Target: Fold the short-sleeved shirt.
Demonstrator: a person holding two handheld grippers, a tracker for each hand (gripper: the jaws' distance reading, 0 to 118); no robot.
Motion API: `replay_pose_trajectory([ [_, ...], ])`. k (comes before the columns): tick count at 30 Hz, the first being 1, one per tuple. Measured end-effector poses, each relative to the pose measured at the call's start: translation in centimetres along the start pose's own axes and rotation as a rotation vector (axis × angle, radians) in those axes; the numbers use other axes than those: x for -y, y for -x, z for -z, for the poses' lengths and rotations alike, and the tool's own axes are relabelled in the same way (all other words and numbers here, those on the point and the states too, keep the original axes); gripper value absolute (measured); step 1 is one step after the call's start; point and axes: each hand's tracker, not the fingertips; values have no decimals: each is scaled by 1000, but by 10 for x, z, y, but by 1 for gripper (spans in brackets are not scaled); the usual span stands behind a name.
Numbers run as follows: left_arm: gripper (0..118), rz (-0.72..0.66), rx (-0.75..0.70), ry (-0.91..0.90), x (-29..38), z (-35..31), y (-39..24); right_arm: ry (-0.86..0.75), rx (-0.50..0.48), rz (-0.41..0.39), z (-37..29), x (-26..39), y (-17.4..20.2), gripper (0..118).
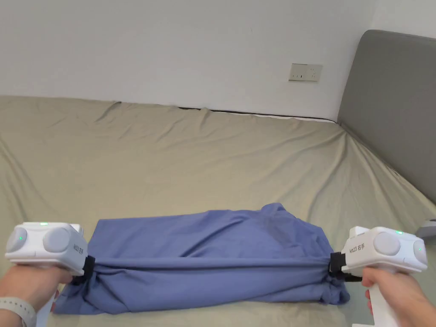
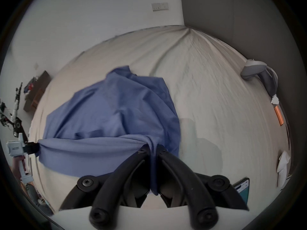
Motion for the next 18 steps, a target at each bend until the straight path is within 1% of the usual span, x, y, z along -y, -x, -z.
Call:
replay_pose_trajectory([
  [1,5,-8,-18,-64,3,-11,-6,-26,8,-4,2,1,0,16],
  [2,27,-34,2,-114,4,3,21,-102,23,-24,-5,2,1,45],
  [3,59,-22,40,-139,6,-6,28,-151,35,-44,-12,4,2,75],
  [4,89,9,59,-178,11,-21,28,-189,16,-68,-24,10,-1,98],
  [5,106,49,48,-256,21,-44,25,-239,-13,-97,-39,17,0,108],
  [6,105,81,33,-331,29,-69,29,-284,-23,-139,-54,24,3,108],
  [7,105,123,9,-421,43,-94,27,-341,-7,-186,-73,36,8,108],
  [8,105,184,17,-483,62,-116,25,-424,9,-211,-96,55,14,108],
  [9,105,200,10,-531,83,-136,24,-497,10,-226,-114,75,20,108],
  [11,104,196,-19,-567,123,-157,12,-524,-11,-243,-141,116,33,107],
  [12,99,201,-32,-570,138,-164,11,-537,-24,-252,-152,135,38,102],
  [13,87,195,-46,-568,155,-171,10,-569,-66,-268,-164,153,43,85],
  [14,63,174,-49,-544,162,-159,14,-605,-106,-279,-172,168,48,41],
  [15,46,168,-47,-540,168,-155,17,-632,-88,-281,-175,178,52,5],
  [16,32,154,-47,-513,172,-147,21,-684,-64,-317,-178,184,59,3],
  [17,17,149,-53,-455,174,-135,26,-628,-75,-280,-173,193,57,3],
  [18,3,146,-41,-424,178,-107,42,-647,-99,-288,-172,198,56,3],
])
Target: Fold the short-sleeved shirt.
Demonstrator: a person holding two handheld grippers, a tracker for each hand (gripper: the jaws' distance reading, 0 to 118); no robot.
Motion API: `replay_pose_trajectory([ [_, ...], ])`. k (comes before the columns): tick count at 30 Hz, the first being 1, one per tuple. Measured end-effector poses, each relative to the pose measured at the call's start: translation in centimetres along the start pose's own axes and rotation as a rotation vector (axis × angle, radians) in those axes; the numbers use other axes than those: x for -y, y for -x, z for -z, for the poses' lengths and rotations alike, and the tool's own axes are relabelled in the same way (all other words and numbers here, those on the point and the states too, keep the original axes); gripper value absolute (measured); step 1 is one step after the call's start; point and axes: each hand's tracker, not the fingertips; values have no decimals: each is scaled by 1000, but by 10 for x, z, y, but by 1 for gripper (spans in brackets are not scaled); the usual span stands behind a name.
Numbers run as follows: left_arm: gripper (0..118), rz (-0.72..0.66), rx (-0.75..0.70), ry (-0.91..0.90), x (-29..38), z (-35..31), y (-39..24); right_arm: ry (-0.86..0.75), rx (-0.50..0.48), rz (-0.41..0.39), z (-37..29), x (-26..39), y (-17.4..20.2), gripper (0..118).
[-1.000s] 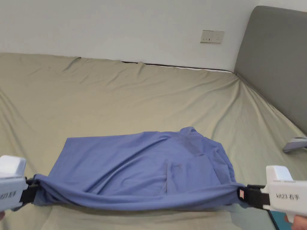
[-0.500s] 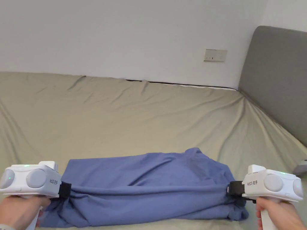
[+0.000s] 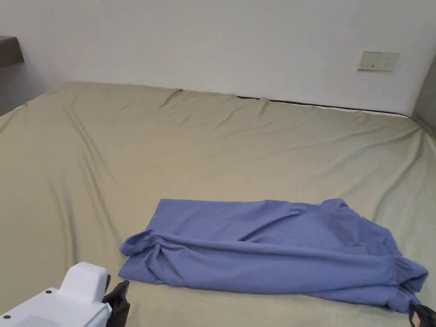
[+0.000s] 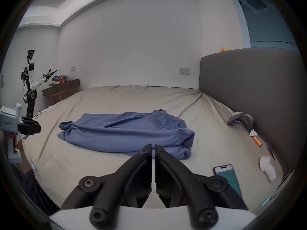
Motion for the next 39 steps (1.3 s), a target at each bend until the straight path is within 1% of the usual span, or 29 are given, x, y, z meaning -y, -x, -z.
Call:
replay_pose_trajectory([
  [1,0,-1,5,9,6,9,6,25,-20,32,0,4,-1,3],
  [3,0,6,0,11,10,24,16,174,-32,116,7,10,-2,3],
  [4,0,4,18,41,12,24,5,95,-24,61,5,10,-4,3],
  [5,0,-17,52,66,9,33,6,96,-17,40,6,12,-4,3],
  [8,1,21,-37,66,-4,57,5,118,-4,58,12,16,-11,3],
  [9,19,-1,-44,55,-8,66,8,123,-3,70,13,17,-13,3],
  [10,52,-16,-48,60,-12,78,12,129,3,72,15,17,-16,3],
  [11,94,-42,-55,95,-16,91,16,132,12,71,16,17,-17,3],
  [12,104,-56,-66,118,-19,98,13,132,18,72,17,18,-19,3],
  [13,99,-56,-67,106,-24,106,13,136,22,74,18,19,-21,3],
  [14,88,-51,-65,112,-27,117,13,143,30,76,19,18,-21,3],
  [17,81,-45,-68,182,-31,136,3,187,55,80,29,22,-28,3],
  [19,46,-61,-55,236,-32,145,3,217,83,62,40,21,-35,3],
  [20,17,-104,17,208,-33,145,4,230,100,62,48,20,-42,3],
  [21,3,-131,13,188,-37,142,1,248,119,67,56,20,-49,4],
  [22,3,-89,-54,173,-42,138,-4,265,130,85,67,21,-59,12],
  [25,3,-43,-40,168,-50,125,-12,321,141,104,110,23,-79,108],
  [26,3,-36,-42,163,-53,123,-12,350,157,107,126,24,-84,118],
  [27,3,-33,-42,162,-55,122,-12,332,148,111,137,25,-87,114],
  [28,3,-32,-41,162,-57,122,-11,296,154,80,151,23,-90,111],
  [29,3,-34,-41,162,-59,122,-10,359,106,113,170,26,-92,105],
  [30,3,-34,-41,164,-60,121,-10,388,121,117,181,27,-94,96],
  [31,3,-34,-42,166,-62,121,-10,398,139,107,190,28,-95,76],
  [32,3,-36,-40,167,-62,123,-8,401,113,116,198,30,-100,54],
  [33,3,-39,-40,170,-63,123,-7,422,67,162,203,32,-105,42],
  [34,3,-41,-35,178,-64,124,-7,443,6,263,205,34,-110,42],
  [35,3,-44,-32,184,-64,124,-7,462,-18,327,206,34,-110,14],
  [36,3,-49,-29,190,-64,127,-4,454,39,285,204,30,-109,14],
  [39,2,-57,0,192,-71,119,4,466,27,268,188,11,-106,10],
])
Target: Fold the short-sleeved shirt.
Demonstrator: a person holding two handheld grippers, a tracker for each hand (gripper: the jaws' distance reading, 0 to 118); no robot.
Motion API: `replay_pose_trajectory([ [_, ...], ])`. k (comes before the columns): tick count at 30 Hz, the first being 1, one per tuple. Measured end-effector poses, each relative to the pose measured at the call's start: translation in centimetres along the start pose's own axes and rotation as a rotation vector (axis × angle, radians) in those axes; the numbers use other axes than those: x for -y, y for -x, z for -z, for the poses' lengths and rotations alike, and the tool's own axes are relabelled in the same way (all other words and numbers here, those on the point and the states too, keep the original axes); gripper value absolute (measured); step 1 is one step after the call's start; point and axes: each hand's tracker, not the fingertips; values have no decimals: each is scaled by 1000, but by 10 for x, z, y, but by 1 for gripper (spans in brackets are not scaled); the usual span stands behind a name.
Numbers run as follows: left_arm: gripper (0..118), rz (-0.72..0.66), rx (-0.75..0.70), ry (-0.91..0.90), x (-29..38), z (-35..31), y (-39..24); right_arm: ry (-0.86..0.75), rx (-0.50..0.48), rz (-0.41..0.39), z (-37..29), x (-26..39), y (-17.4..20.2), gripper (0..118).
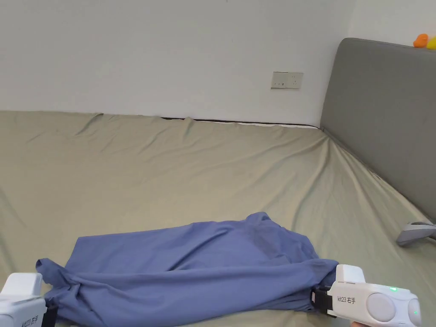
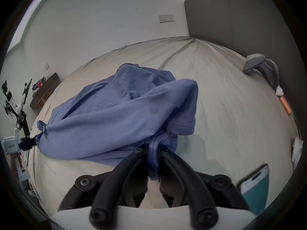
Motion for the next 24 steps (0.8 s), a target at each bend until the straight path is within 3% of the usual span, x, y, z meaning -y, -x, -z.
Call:
replay_pose_trajectory([
  [3,1,-32,19,-48,-8,-17,14,-52,-8,-83,-37,-12,15,9],
  [10,1,13,35,-89,-6,-76,30,-54,-40,-146,-114,-21,40,9],
  [13,1,27,56,-84,18,-107,37,-25,-67,-131,-139,3,37,9],
  [18,1,-13,103,0,85,-126,40,29,-76,-172,-147,77,31,9],
  [22,2,-20,100,70,118,-116,39,45,-54,-110,-132,125,13,9],
  [24,2,-31,116,51,122,-108,37,22,-66,-18,-122,134,4,11],
])
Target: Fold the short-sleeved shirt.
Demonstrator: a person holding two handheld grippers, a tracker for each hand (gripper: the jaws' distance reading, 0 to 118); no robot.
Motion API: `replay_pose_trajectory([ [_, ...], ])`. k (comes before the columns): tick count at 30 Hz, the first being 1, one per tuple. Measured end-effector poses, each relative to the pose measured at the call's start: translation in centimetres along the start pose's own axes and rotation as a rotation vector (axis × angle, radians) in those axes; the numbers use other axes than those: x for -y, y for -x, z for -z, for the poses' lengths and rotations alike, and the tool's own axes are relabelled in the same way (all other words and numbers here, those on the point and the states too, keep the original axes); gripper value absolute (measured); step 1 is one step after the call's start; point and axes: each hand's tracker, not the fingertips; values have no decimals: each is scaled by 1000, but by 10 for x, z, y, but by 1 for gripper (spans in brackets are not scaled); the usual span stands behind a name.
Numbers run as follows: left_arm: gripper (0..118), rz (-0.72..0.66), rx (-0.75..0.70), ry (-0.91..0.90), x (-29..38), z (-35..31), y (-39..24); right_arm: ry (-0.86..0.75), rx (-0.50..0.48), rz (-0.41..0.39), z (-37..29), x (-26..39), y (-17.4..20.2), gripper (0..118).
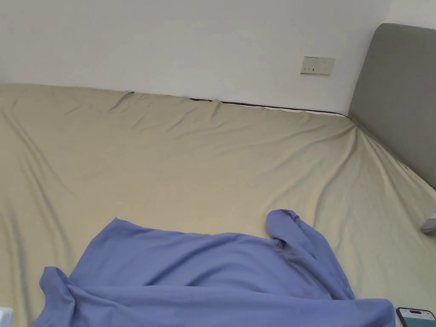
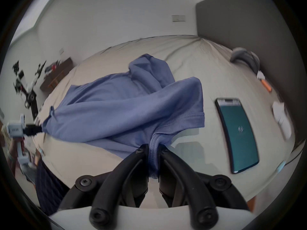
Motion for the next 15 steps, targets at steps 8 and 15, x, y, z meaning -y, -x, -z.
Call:
replay_pose_trajectory([
  [8,85,103,-163,-430,-26,-60,-35,-373,124,-267,-62,-26,45,103],
  [15,0,176,-149,-466,-77,-27,-65,-564,14,-250,-56,-62,99,5],
])
